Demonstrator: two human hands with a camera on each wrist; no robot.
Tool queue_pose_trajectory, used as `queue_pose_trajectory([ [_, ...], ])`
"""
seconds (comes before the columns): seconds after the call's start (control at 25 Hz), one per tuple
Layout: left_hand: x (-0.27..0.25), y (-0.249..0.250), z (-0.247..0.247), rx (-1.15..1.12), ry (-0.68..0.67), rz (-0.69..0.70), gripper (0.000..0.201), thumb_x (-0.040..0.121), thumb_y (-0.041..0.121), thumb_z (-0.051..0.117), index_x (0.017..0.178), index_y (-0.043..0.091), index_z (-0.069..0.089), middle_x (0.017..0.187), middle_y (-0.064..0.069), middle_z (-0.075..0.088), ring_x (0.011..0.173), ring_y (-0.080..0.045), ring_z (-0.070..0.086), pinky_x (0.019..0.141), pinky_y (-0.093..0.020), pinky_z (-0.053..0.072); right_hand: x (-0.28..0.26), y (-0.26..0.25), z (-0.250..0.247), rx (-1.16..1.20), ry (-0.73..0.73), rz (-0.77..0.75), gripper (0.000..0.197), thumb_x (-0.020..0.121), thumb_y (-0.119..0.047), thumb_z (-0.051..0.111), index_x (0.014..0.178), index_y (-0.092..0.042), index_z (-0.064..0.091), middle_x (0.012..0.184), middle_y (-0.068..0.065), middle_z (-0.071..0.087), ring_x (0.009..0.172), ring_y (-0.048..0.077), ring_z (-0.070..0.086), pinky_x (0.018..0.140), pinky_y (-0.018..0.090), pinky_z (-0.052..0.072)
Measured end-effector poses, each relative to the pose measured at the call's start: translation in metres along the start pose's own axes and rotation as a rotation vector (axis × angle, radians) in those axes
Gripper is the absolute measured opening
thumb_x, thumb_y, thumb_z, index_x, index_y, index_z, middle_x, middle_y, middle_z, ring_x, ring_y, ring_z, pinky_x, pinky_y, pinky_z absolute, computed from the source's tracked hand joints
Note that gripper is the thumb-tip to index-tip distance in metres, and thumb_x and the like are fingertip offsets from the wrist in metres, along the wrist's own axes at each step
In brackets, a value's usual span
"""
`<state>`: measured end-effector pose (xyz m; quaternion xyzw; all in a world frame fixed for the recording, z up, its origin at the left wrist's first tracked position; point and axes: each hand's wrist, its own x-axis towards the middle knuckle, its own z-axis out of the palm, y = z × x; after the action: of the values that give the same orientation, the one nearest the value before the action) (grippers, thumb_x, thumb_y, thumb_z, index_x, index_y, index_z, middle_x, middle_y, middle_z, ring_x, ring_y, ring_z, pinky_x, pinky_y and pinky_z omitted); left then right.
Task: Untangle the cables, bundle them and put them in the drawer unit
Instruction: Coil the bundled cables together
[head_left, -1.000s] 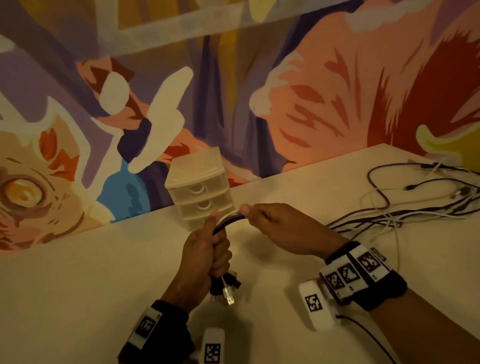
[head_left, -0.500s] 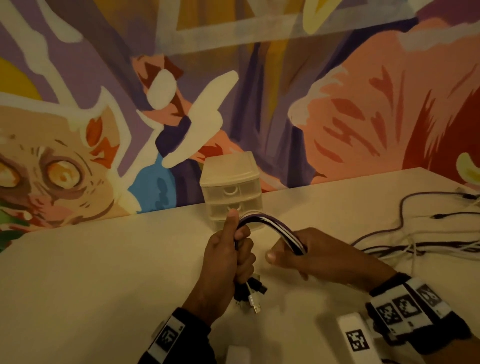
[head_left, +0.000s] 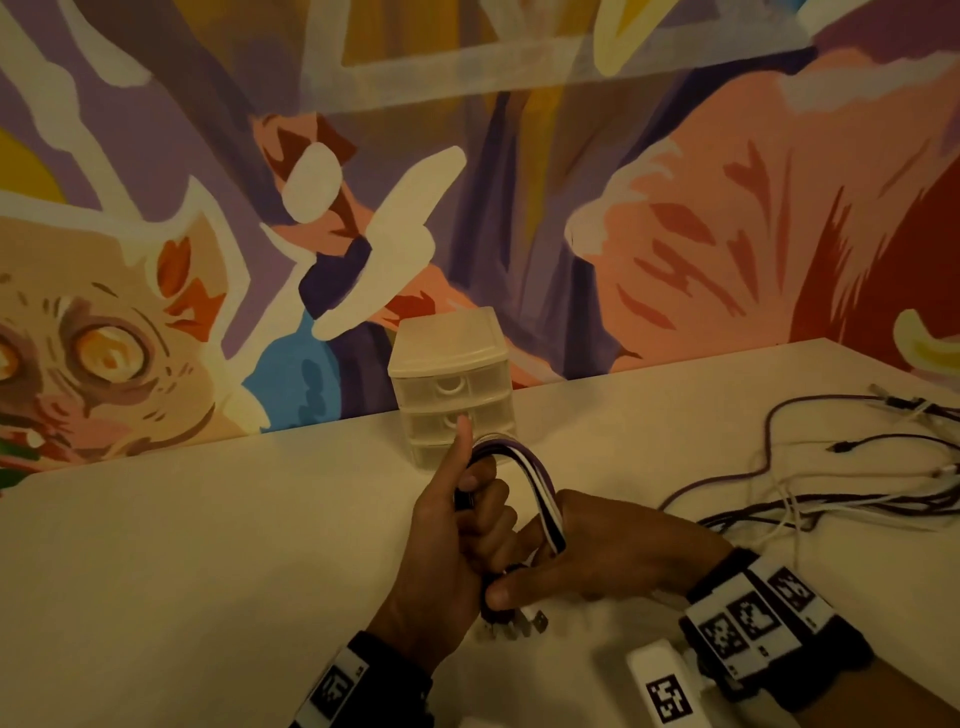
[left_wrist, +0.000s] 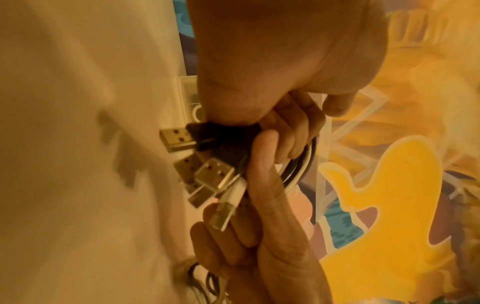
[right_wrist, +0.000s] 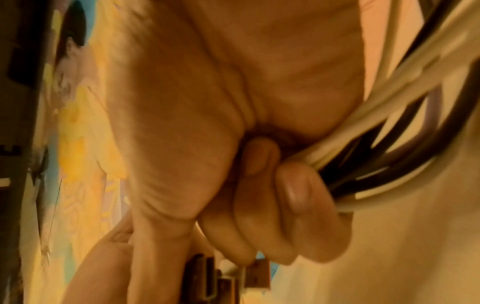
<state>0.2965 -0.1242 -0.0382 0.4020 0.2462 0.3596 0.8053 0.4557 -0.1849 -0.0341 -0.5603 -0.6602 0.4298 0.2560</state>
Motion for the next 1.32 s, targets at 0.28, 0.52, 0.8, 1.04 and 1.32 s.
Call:
queue_pose_trajectory([
  [0.28,0.007,-0.006,0.001,0.056,-0.179,0.017,0.052,0.102,0.059,0.053,0.071,0.020,0.041,0.057,0.002,0.020,0.048,-0.011,0.014,0.048,-0.028,0.016,-0.003,0.002,0.005,0.027,0.058,-0.081,0.026,0.090,-0.028,0.085,0.107,-0.009,0.078,0.104,0.012,0.079,0.100,0.024,0.076,0.099,0.040,0.060],
  [0.52,0.003,0.031,-0.019,0.660,-0.249,-0.029,0.059,0.093,0.059,0.069,0.064,0.012,0.051,0.051,-0.003,0.035,0.042,-0.014,0.032,0.060,-0.035,0.046,0.001,0.002,0.016,-0.205,-0.075,0.085,0.051,0.084,-0.061,0.080,0.089,-0.011,0.073,0.078,0.004,0.071,0.070,0.012,0.060,0.072,0.041,0.053],
  [0.8,0.005,0.036,-0.009,0.709,0.047,-0.050,0.054,0.095,0.055,0.071,0.074,0.014,0.044,0.052,0.003,0.024,0.044,-0.014,0.023,0.048,-0.029,0.028,0.016,0.003,0.024,-0.359,0.009,0.194,0.053,0.073,-0.069,0.083,0.076,-0.022,0.061,0.070,-0.008,0.060,0.064,0.011,0.056,0.065,0.037,0.048],
  [1.04,0.015,0.031,-0.017,0.245,0.229,-0.007,0.061,0.107,0.046,0.057,0.055,0.021,0.039,0.054,0.002,0.020,0.041,-0.011,0.020,0.042,-0.026,0.024,0.015,-0.006,0.016,-0.293,0.064,0.138,0.040,0.081,-0.041,0.085,0.060,-0.022,0.057,0.058,-0.006,0.056,0.049,0.004,0.048,0.058,0.027,0.043],
  [1.32,-0.002,0.060,-0.017,0.904,-0.146,0.022,0.073,0.094,0.068,0.049,0.058,0.005,0.063,0.061,-0.022,0.056,0.065,-0.024,0.060,0.095,-0.040,0.050,-0.004,-0.005,0.005,-0.434,0.067,0.213,0.034,0.086,-0.053,0.080,0.082,-0.023,0.065,0.083,-0.004,0.066,0.066,0.007,0.056,0.058,0.021,0.041],
])
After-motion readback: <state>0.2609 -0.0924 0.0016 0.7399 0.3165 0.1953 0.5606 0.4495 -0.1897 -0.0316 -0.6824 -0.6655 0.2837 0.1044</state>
